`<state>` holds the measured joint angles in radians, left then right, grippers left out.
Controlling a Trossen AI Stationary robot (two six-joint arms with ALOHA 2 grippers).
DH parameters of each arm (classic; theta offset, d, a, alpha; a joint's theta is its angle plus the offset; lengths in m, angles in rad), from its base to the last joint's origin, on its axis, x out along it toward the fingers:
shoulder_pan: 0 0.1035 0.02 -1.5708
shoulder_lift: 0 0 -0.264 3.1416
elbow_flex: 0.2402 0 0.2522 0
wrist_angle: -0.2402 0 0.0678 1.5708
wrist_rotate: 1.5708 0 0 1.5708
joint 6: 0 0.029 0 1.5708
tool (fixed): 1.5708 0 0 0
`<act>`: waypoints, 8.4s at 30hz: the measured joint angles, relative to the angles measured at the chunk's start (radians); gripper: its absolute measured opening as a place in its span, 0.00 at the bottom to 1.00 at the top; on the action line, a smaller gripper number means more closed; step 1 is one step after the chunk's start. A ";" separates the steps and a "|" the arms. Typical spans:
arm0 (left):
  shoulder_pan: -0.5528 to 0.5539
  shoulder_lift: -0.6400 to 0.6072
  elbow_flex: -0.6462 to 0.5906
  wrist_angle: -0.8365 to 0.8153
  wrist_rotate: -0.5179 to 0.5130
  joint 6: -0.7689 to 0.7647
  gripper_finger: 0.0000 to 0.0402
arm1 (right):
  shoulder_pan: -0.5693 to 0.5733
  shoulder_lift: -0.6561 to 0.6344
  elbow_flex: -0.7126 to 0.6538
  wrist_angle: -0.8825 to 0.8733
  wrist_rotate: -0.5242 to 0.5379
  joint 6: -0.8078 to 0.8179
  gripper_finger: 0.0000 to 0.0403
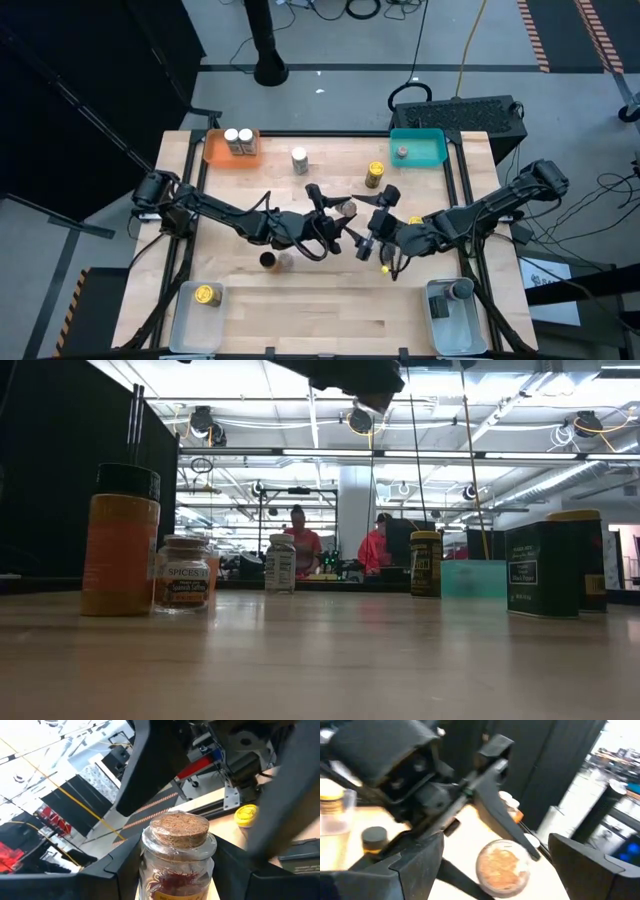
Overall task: Sort spices by type
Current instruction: Put the right brown seasoning bottle into the blue bin, then put the brown seasoning bottle into the blue bin
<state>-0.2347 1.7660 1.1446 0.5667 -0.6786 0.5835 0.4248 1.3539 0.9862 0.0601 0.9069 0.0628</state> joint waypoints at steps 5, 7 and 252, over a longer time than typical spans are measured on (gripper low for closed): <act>-0.014 0.000 0.000 0.003 -0.007 0.006 0.50 | 0.000 0.002 0.024 -0.105 0.033 0.091 0.85; -0.018 0.000 0.000 0.002 -0.006 0.008 0.50 | 0.000 0.002 0.024 -0.117 0.030 0.102 0.85; 0.040 -0.021 0.000 -0.542 0.487 -0.541 0.76 | -0.073 0.572 0.594 -1.318 -0.476 0.315 0.29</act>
<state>-0.1946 1.7447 1.1450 0.0250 -0.1911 0.0425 0.3521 1.9255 1.5806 -1.2579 0.4307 0.3779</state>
